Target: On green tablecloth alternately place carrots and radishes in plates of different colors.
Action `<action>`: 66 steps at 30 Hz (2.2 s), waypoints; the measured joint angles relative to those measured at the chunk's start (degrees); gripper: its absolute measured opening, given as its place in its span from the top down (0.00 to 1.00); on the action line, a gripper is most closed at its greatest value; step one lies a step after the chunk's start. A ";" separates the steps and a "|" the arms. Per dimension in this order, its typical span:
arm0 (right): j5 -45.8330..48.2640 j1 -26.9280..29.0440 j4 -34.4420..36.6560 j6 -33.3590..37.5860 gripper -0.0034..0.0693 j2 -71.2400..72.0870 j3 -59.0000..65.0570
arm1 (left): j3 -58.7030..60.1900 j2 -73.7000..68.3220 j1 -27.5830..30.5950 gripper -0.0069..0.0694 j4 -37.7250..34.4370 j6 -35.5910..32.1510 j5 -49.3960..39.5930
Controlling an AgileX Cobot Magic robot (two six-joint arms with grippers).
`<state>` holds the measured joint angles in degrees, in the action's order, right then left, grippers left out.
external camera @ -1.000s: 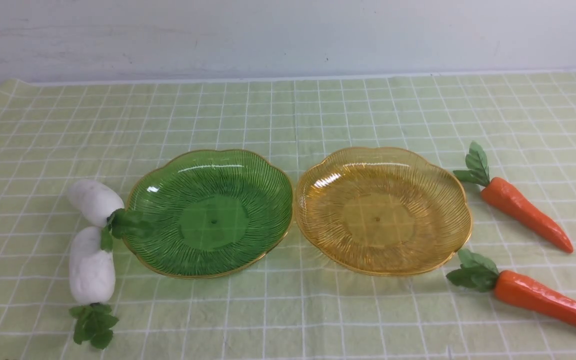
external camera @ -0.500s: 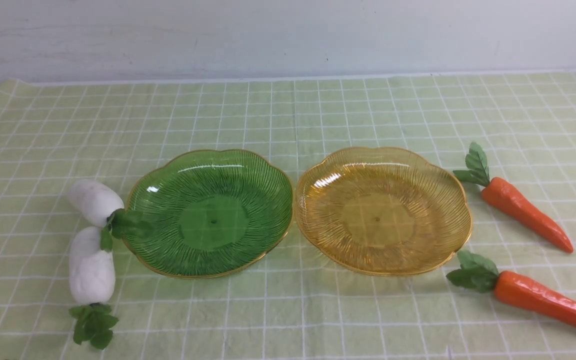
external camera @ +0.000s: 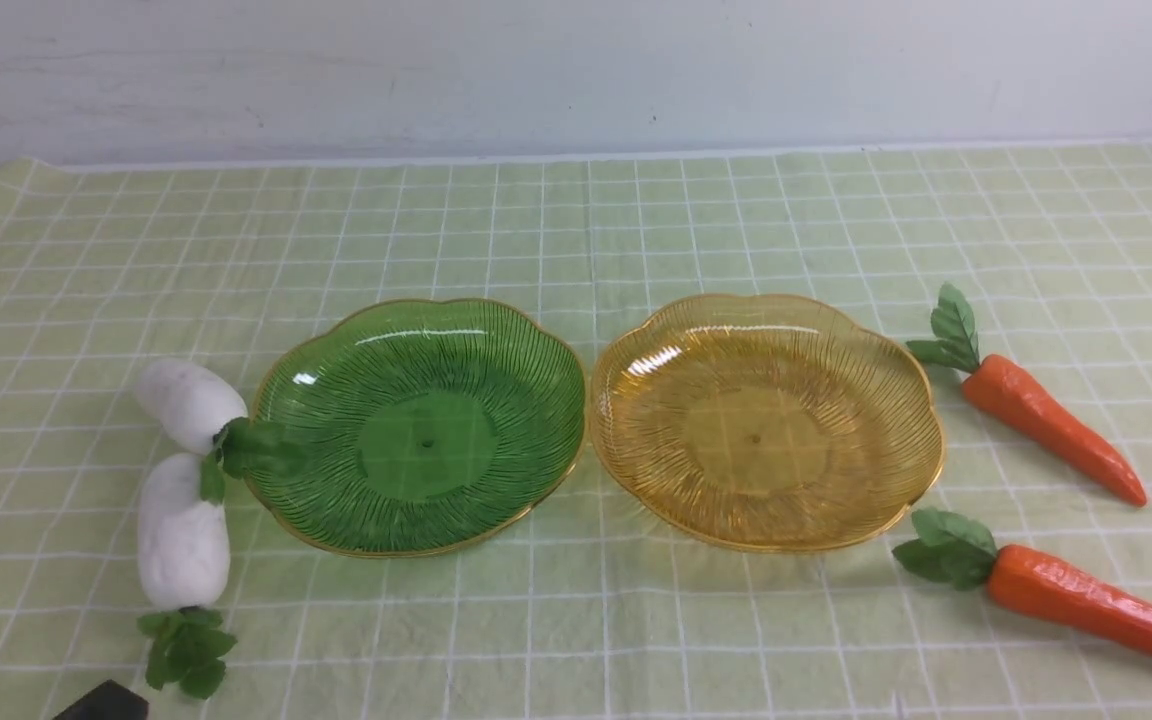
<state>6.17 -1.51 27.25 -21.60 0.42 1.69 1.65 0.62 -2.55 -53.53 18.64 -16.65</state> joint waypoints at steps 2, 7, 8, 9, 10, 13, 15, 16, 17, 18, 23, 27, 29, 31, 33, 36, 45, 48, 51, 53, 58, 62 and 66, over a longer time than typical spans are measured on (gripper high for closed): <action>-0.43 0.00 0.50 -0.14 0.93 0.00 0.00 | 0.00 0.00 0.00 0.92 -1.84 -0.20 1.53; -5.10 0.00 0.94 -0.14 0.93 0.00 0.00 | -1.23 0.00 0.01 0.92 -4.42 -3.03 1.94; -7.40 0.00 0.94 -0.06 0.93 0.00 0.00 | -2.97 0.00 0.01 0.92 -4.46 -5.17 1.62; -9.15 0.00 0.81 0.85 0.93 0.00 -0.26 | -4.82 0.00 0.01 0.92 -4.57 -7.34 1.32; -9.81 0.00 0.06 2.82 0.93 0.00 -1.77 | -7.28 -0.24 0.01 0.92 -4.68 -10.34 0.69; -6.17 0.00 -4.98 14.07 0.93 -3.39 -12.90 | -14.56 -6.43 0.01 0.92 -4.80 -19.55 -4.82; 3.15 0.00 -7.98 19.90 0.93 -9.58 -18.78 | -17.22 -13.10 0.01 0.92 -4.06 -24.57 -11.65; 7.38 0.00 -9.13 21.60 0.93 -13.20 -20.72 | -17.89 -15.94 0.01 0.92 -3.62 -25.62 -14.43; 11.96 0.00 -10.20 22.46 0.93 -15.54 -22.53 | -18.46 -18.93 0.01 0.92 -2.55 -27.18 -17.17; 15.51 0.00 -11.28 23.14 0.93 -18.80 -24.26 | -18.98 -22.82 0.01 0.92 -1.46 -28.25 -19.78; 36.66 0.00 -16.47 24.23 0.93 -36.33 -31.38 | -21.91 -38.12 0.01 0.92 4.43 -33.28 -29.86; 42.15 0.00 -18.55 24.23 0.93 -45.73 -35.11 | -23.86 -46.28 0.01 0.92 6.40 -36.39 -32.68; 42.70 0.00 -19.38 24.73 0.93 -52.72 -37.39 | -25.28 -51.33 0.01 0.92 6.71 -38.63 -33.54; 42.77 0.00 -19.97 26.31 0.92 -58.91 -39.33 | -26.46 -55.15 0.01 0.92 6.78 -40.45 -33.89; 42.69 0.00 -20.22 28.84 0.92 -63.45 -41.32 | -27.03 -57.85 0.01 0.92 6.71 -41.06 -33.94; 42.54 0.00 -20.26 31.03 0.90 -68.16 -43.18 | -27.03 -59.09 0.01 0.92 6.59 -41.48 -33.89; 38.73 0.00 -20.53 33.99 0.63 -85.60 -47.58 | -27.03 -59.20 0.01 0.92 6.59 -42.79 -32.63; 37.39 0.00 -20.99 35.34 0.53 -87.91 -47.86 | -27.03 -59.20 0.01 0.92 6.59 -42.85 -32.63; 33.93 0.00 -22.09 39.78 0.36 -90.36 -47.97 | -27.03 -59.20 0.01 0.92 6.59 -42.86 -32.63; 31.77 0.00 -22.34 42.50 0.29 -91.67 -48.02 | -27.03 -59.20 0.01 0.92 6.59 -42.91 -32.63; 29.47 0.00 -22.28 44.59 0.24 -94.41 -48.02 | -27.03 -59.20 0.01 0.92 6.59 -42.91 -32.63; 29.58 0.00 -22.07 44.75 0.25 -96.49 -48.02 | -27.03 -59.20 0.01 0.92 6.59 -42.91 -32.63; 31.15 0.00 -21.90 44.75 0.35 -97.09 -48.36 | -27.03 -59.20 0.01 0.92 6.59 -42.91 -32.63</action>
<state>37.32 -1.51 5.35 23.15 -96.67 -46.67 -25.38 -58.58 -2.54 -46.95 -24.27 -49.28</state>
